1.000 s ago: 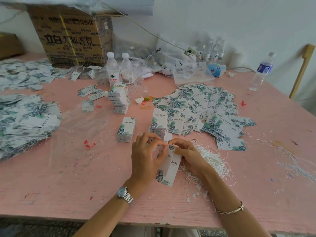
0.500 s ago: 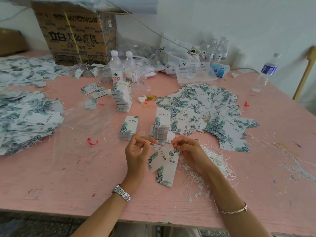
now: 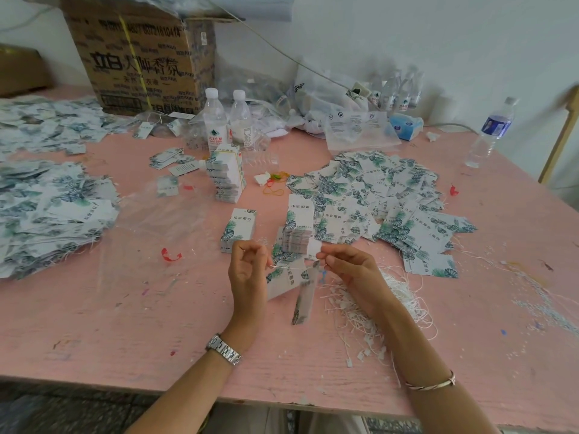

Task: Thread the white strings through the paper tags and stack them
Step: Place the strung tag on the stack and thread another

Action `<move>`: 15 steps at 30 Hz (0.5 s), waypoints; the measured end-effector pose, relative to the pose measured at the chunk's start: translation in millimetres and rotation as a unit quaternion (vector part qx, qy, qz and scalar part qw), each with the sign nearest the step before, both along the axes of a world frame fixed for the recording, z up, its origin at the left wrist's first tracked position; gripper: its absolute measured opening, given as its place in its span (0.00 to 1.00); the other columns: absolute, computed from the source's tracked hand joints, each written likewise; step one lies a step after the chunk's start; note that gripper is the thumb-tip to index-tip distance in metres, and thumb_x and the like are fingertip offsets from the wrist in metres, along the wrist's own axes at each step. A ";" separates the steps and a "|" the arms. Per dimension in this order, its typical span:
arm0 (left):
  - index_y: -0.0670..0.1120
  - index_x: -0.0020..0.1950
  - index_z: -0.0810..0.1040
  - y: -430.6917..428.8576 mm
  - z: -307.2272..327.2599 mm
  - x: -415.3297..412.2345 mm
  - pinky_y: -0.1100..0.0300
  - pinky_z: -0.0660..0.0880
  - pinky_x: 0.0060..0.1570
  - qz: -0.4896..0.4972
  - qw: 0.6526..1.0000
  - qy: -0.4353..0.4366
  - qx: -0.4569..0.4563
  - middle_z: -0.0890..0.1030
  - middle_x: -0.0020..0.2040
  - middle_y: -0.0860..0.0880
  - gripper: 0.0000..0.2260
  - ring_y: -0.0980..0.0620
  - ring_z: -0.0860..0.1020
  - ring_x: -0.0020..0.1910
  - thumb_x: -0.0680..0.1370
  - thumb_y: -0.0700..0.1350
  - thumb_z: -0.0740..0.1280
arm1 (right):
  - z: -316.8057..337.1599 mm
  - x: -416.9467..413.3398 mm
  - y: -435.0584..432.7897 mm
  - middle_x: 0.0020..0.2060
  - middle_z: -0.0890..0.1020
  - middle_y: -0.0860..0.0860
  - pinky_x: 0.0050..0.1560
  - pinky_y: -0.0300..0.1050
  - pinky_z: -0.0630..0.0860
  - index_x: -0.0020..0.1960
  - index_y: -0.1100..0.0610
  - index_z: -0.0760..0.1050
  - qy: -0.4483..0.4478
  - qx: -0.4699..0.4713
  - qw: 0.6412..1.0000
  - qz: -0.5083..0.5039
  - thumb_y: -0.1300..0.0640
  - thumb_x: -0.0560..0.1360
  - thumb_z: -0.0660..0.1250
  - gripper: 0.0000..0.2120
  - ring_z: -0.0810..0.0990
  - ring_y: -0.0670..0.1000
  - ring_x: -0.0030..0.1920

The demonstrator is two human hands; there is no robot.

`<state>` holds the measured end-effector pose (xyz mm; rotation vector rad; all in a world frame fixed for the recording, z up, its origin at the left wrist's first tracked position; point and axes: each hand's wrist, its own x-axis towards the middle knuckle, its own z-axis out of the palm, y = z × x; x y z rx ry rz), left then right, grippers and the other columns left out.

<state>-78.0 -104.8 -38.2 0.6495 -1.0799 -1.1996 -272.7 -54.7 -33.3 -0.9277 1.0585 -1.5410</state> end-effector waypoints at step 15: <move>0.44 0.47 0.76 3.5 -1.2 -4.4 0.63 0.77 0.50 -0.053 0.994 -0.093 -0.013 0.84 0.41 0.52 0.04 0.57 0.81 0.44 0.79 0.37 0.68 | 1.4 6.7 0.7 0.36 0.83 0.54 0.42 0.41 0.80 0.48 0.64 0.80 0.084 -0.002 0.995 -0.047 0.63 0.69 0.74 0.09 0.82 0.50 0.36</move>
